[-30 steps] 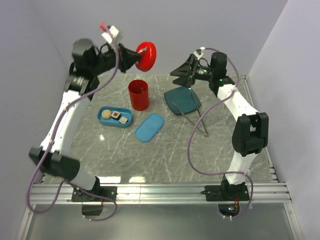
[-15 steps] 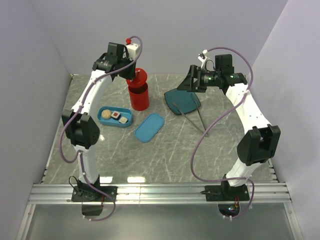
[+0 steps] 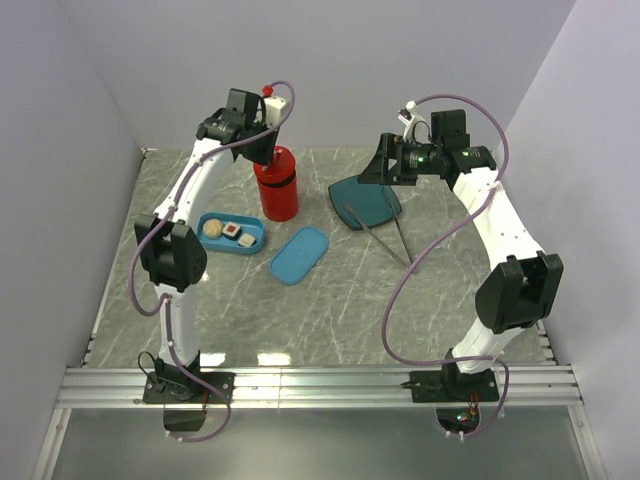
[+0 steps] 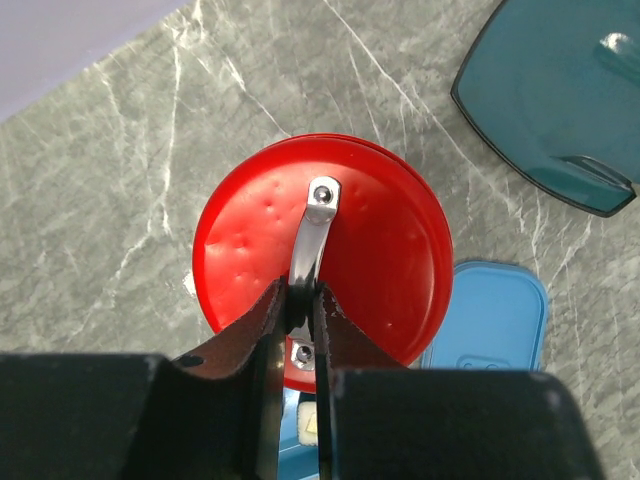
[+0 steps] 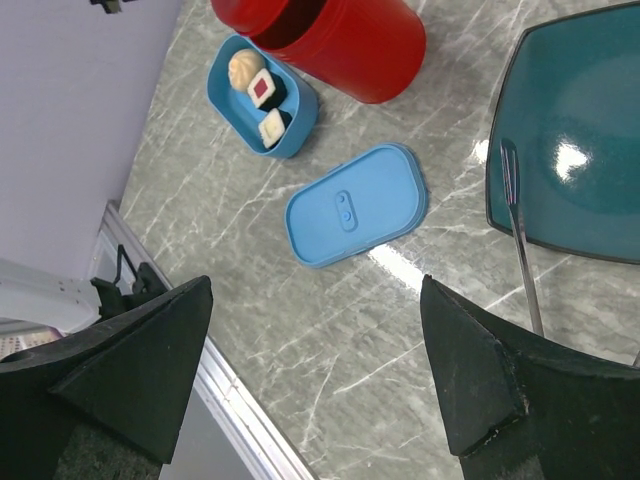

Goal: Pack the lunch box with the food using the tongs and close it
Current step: Put the lid back on the lunch box

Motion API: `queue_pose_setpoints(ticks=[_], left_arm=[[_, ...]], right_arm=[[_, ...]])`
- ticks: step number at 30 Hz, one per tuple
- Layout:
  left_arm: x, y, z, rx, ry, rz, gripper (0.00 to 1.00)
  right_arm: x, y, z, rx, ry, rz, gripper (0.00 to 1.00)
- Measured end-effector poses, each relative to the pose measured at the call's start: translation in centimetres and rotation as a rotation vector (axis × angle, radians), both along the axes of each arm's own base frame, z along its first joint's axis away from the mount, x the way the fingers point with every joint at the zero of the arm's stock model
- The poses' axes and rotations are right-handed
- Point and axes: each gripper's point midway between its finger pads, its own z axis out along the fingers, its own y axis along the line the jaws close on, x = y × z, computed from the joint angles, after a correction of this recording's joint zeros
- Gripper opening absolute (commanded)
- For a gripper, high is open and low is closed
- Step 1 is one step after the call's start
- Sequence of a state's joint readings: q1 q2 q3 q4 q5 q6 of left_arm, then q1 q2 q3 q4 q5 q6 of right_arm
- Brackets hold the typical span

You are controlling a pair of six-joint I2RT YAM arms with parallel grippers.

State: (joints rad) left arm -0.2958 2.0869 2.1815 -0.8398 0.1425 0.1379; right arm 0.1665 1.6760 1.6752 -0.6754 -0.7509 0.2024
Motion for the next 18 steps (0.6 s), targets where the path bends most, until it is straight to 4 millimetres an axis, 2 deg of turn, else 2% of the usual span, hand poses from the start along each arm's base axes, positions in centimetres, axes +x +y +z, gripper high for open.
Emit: queue_pose_setpoints(ticks=[10, 18], left_arm=[[0.0, -0.3, -2.2, 0.016, 0.050, -0.006, 0.14], [-0.1, -0.9, -3.9, 0.036, 0.082, -0.019, 0.15]], right_arm=[[-0.1, -0.1, -0.3, -0.006, 0.001, 0.001, 0.92], [-0.2, -0.1, -0.6, -0.009, 0.009, 0.000, 0.93]])
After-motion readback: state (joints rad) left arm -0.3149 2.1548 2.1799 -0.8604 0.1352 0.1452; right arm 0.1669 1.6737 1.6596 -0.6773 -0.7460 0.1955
